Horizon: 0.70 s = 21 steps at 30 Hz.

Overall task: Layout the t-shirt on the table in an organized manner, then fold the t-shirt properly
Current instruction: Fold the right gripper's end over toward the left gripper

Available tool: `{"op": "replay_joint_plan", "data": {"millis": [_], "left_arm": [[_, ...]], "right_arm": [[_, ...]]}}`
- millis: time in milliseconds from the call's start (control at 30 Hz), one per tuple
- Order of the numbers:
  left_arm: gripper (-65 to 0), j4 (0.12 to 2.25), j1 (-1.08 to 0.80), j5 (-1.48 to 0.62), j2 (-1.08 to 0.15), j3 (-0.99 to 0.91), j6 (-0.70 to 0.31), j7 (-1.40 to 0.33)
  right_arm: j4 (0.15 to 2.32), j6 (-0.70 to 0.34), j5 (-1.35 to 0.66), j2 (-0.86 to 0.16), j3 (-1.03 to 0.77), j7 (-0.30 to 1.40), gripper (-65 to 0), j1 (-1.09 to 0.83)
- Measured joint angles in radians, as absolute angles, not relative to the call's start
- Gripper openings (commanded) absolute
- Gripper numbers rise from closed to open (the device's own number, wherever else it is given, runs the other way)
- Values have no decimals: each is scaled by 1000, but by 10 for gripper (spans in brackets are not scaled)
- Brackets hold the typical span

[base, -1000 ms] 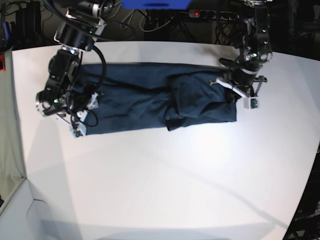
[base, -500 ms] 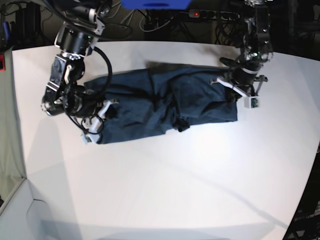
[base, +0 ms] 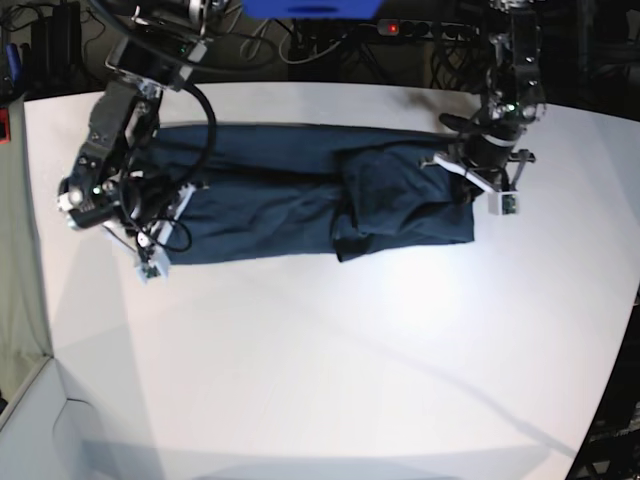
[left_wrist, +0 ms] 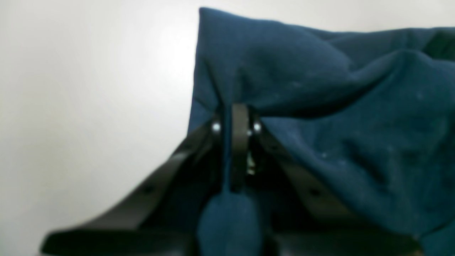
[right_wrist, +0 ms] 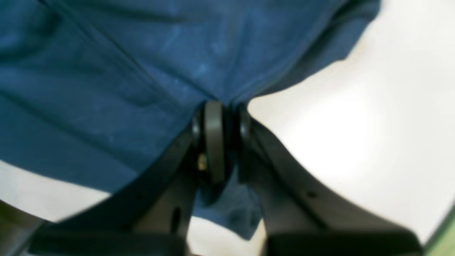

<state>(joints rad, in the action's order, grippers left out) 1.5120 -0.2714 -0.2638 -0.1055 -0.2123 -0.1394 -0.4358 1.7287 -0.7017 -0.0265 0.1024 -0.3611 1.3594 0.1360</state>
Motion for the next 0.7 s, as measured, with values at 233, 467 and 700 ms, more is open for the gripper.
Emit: {"op": "replay_joint_plan", "data": {"millis": [233,467,700], "left_arm": [[-649,1512,-271,-264,-105,-212,-139,-436],[-649,1512,-271,-264,-105,-212,-139,-435],[-649,1512,-270,-264,-105,-212,-139,-437]], "right_arm": [[1875,-702,-106,113,-271,1414,-650,131],[1990,-702,-113,151,-111,1411,-650,96],[1991,-702,-116,150,157,1412,-650,70]]}}
